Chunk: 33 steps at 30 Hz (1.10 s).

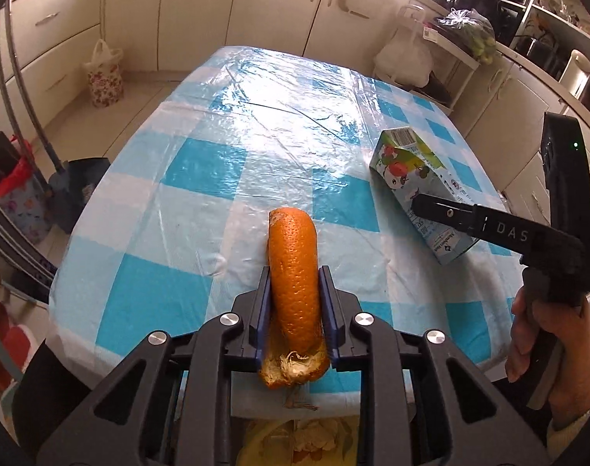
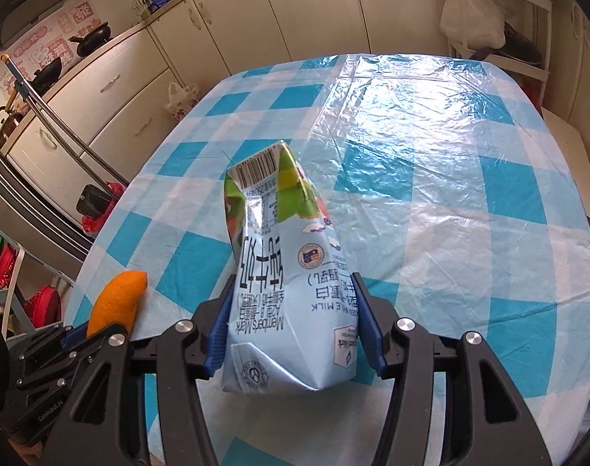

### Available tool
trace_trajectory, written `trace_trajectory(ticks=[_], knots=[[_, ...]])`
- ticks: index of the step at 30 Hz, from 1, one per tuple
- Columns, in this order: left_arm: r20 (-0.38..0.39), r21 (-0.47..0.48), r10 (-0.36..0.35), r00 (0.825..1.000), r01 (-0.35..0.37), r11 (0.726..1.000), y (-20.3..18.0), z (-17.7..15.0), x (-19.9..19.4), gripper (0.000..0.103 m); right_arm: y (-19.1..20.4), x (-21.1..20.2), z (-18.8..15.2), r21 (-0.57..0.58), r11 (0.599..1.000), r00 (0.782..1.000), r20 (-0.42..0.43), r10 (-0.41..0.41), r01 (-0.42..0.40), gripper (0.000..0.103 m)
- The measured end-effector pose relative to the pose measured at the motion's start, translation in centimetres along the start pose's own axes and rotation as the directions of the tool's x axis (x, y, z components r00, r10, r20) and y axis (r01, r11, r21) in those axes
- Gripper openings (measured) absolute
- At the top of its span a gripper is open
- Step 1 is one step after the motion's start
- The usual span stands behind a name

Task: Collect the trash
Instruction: 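Carry the juice carton and large peel with both grippers to the yellow basin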

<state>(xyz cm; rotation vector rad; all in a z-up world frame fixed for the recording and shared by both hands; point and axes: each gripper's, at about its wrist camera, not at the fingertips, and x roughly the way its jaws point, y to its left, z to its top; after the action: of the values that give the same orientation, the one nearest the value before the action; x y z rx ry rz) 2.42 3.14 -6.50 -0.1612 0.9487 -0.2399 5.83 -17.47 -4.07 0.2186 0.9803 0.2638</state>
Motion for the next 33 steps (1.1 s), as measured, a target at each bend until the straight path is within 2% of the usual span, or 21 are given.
trace_trajectory(ticks=[9, 16, 25, 33], knots=[[0.048, -0.068, -0.031, 0.998, 0.034, 0.997, 2.1, -0.3, -3.8, 0.022, 0.4, -1.8, -2.4, 0.100, 0.992, 0.996, 0.040, 0.077, -0.081, 0.055], [0.070, -0.091, -0.069, 0.995, 0.075, 0.993, 2.8, -1.0, -6.3, 0.022, -0.7, -4.1, -3.8, 0.200, 0.966, 0.983, 0.107, 0.146, -0.166, 0.055], [0.091, -0.068, -0.097, 0.991, 0.103, 0.992, 2.0, -2.5, -8.7, 0.022, -0.7, -6.6, -5.6, 0.240, 0.943, 0.966, 0.177, 0.190, -0.229, 0.055], [0.103, -0.035, -0.117, 0.988, 0.121, 0.992, 1.1, -4.1, -10.8, 0.022, -0.9, -8.5, -7.4, 0.248, 0.937, 0.957, 0.212, 0.196, -0.247, 0.055]])
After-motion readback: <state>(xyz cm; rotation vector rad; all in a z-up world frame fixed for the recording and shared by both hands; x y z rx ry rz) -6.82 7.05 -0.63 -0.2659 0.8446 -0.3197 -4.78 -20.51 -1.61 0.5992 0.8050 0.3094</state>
